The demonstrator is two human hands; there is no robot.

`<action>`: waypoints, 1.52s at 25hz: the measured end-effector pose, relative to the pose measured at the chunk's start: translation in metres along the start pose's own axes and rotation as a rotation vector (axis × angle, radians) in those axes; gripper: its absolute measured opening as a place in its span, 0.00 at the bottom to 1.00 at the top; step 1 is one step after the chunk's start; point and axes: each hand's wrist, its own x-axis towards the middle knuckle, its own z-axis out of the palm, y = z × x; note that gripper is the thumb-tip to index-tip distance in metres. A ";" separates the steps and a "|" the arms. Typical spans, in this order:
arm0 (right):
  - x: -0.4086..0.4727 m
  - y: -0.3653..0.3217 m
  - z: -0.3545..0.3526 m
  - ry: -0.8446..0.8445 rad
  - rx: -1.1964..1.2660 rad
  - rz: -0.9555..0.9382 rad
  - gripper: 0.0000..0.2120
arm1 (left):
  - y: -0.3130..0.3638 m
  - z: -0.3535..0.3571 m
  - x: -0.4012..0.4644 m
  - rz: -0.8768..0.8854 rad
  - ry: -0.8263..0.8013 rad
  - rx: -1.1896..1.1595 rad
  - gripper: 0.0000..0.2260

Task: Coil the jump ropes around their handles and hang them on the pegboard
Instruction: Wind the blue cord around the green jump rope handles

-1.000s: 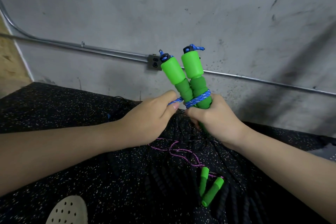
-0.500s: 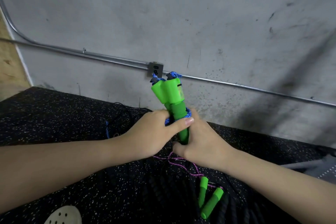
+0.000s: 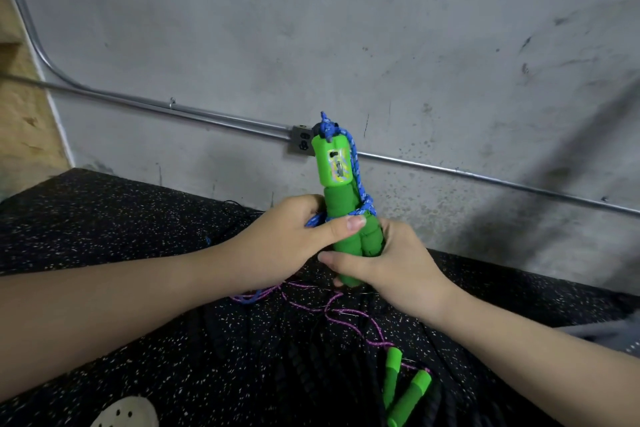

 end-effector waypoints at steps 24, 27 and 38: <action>0.002 0.005 0.013 0.252 -0.217 -0.226 0.17 | 0.015 0.007 0.004 0.027 0.171 0.152 0.22; 0.001 -0.003 0.004 0.055 -0.296 -0.237 0.14 | 0.011 0.001 0.010 0.032 0.192 0.082 0.25; 0.002 0.003 -0.010 -0.020 -0.166 0.046 0.08 | 0.007 0.003 0.004 -0.056 0.046 0.058 0.29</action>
